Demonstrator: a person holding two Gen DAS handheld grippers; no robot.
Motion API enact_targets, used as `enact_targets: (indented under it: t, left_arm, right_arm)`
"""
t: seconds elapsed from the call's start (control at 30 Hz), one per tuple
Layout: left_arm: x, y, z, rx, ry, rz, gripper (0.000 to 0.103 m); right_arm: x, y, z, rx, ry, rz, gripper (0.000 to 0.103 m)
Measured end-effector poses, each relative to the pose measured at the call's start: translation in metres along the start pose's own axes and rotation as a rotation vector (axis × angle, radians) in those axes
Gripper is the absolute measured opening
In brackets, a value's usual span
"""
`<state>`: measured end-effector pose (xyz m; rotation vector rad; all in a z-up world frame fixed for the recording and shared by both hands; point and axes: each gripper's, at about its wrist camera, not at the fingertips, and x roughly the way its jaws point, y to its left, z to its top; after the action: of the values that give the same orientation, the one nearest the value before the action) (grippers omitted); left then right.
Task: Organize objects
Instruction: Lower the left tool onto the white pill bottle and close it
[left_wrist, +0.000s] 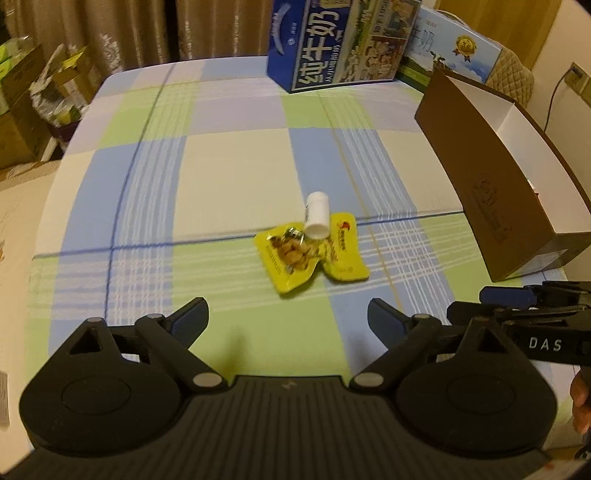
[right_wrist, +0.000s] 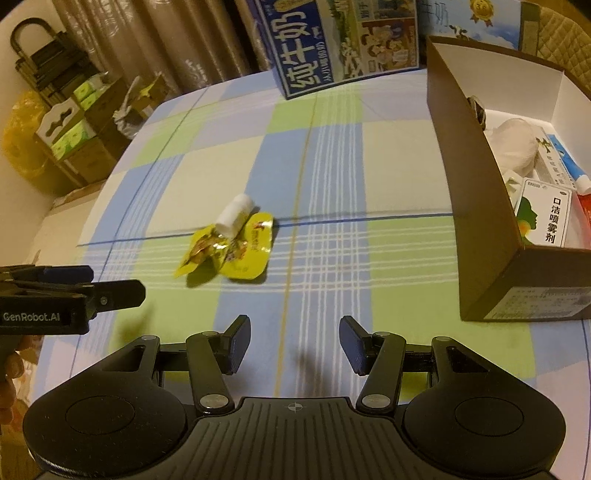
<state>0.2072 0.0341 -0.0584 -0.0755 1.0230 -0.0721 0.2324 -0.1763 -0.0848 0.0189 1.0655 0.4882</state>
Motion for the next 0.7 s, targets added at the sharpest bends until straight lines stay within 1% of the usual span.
enact_targets:
  t: [0.13,0.3,0.37,0.5,0.57,0.7]
  left_arm:
    - [0.021,-0.007,0.017,0.048,0.003,-0.011,0.082]
    - [0.051,-0.017,0.038,0.097,0.016,-0.023,0.079]
    - [0.061,-0.019,0.047,0.113,0.020,-0.030,0.073]
    - [0.083,-0.024,0.062,0.144,0.035,-0.034,0.067]
    - [0.095,-0.024,0.067,0.154,0.050,-0.037,0.061]
    - [0.111,-0.024,0.074,0.167,0.076,-0.042,0.054]
  right_arm:
    - [0.007,-0.008,0.008,0.029,-0.021,-0.011,0.051]
    - [0.020,-0.016,0.021,0.055,-0.048,-0.023,0.051]
    - [0.025,-0.018,0.026,0.063,-0.048,-0.025,0.051]
    - [0.034,-0.024,0.034,0.082,-0.049,-0.028,0.051]
    - [0.037,-0.026,0.037,0.087,-0.047,-0.030,0.051]
    - [0.043,-0.030,0.042,0.093,-0.041,-0.032,0.051]
